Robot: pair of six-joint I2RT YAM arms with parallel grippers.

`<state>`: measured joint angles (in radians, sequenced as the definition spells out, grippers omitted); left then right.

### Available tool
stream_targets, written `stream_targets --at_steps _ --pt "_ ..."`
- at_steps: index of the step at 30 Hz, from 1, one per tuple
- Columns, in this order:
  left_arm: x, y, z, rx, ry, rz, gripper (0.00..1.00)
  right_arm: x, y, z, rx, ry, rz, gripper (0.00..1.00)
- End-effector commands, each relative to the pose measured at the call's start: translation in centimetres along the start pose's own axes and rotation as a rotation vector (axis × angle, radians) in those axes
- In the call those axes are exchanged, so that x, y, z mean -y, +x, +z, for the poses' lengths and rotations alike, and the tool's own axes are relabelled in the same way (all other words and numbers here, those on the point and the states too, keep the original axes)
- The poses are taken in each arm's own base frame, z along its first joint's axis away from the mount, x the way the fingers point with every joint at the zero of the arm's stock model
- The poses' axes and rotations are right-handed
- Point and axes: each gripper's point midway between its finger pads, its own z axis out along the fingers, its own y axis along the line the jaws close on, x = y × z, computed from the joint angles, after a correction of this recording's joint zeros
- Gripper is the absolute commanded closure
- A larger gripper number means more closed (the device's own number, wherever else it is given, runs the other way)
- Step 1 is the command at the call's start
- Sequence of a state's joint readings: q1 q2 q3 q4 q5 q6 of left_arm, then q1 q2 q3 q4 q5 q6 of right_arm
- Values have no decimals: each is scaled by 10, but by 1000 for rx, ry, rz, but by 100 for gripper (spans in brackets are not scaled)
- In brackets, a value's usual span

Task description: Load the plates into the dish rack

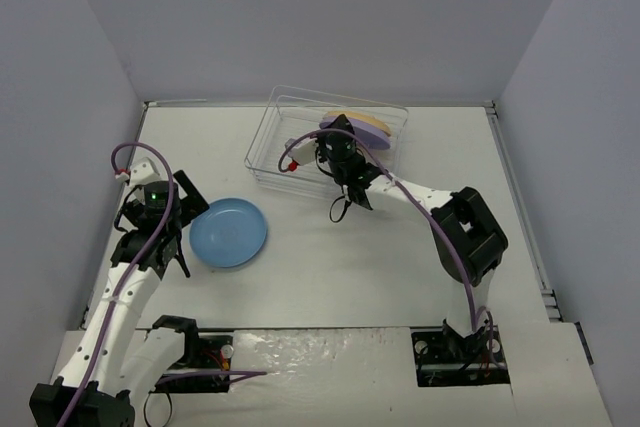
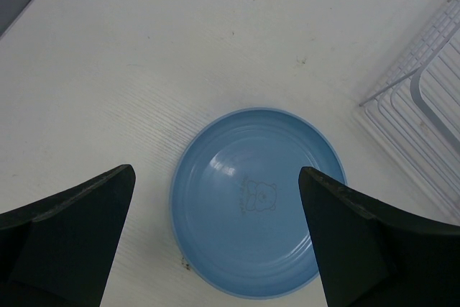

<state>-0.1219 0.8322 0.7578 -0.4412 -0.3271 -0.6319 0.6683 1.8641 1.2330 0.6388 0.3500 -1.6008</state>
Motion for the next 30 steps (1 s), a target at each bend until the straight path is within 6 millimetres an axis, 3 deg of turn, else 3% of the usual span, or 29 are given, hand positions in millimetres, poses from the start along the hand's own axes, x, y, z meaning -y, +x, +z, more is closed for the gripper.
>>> stream_targets --at_steps 1,5,13,19,20,25,30 --pt "8 -26 -5 67 17 -38 3 30 5 -3 6 125 128 99" --pt "9 -24 -3 60 19 -39 3 22 7 6 -1 133 157 92" --pt "19 -21 1 38 60 -45 3 21 -2 20 29 198 198 89" --pt "22 -22 0 39 73 -46 3 21 -2 20 18 204 227 51" --pt "22 -22 0 39 76 -46 3 23 -2 18 14 207 237 40" --pt "25 -21 -1 31 94 -48 3 39 -13 0 24 203 257 22" --pt "31 -16 -3 -1 122 -47 3 56 -47 -24 119 132 356 9"
